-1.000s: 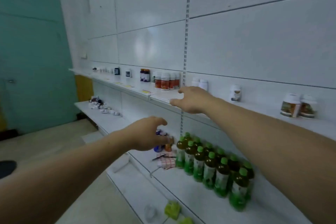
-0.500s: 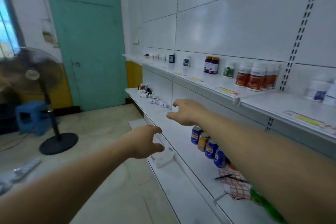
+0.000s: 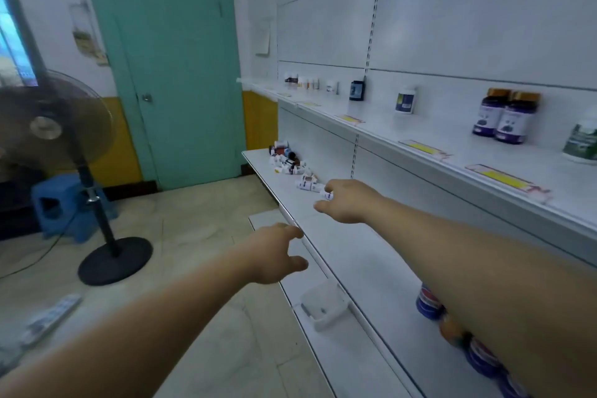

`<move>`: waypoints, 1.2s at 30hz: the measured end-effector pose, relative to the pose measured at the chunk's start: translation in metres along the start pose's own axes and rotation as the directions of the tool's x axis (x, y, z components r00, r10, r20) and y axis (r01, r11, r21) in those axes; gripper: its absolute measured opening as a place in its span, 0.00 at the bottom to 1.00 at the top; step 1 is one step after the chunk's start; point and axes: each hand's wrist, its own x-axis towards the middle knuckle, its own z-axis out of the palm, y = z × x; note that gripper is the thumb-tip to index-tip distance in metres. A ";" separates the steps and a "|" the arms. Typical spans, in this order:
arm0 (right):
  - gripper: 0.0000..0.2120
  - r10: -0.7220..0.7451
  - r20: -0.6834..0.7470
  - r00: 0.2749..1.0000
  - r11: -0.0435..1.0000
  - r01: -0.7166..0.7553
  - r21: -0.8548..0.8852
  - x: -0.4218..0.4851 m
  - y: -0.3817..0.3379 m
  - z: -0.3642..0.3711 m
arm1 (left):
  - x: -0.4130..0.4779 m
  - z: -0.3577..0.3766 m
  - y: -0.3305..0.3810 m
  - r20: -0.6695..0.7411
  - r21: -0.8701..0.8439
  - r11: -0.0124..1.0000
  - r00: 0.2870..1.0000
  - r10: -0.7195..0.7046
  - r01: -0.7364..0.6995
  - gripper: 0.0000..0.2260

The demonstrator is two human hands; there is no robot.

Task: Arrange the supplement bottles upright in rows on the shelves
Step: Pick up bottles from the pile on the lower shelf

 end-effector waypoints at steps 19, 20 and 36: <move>0.31 0.397 0.172 0.901 0.893 -0.423 0.152 0.344 0.033 0.133 | 0.369 -0.004 -0.237 0.270 -0.099 0.986 0.950 0.159 -0.136 0.28; 0.31 0.415 0.180 0.892 0.879 -0.444 0.174 0.363 0.045 0.142 | 0.393 0.002 -0.243 0.292 -0.098 0.985 0.942 0.163 -0.139 0.28; 0.20 0.632 0.258 0.731 0.709 -0.680 0.186 0.580 0.145 0.225 | 0.704 0.074 -0.328 0.518 -0.089 0.972 0.823 0.233 -0.219 0.31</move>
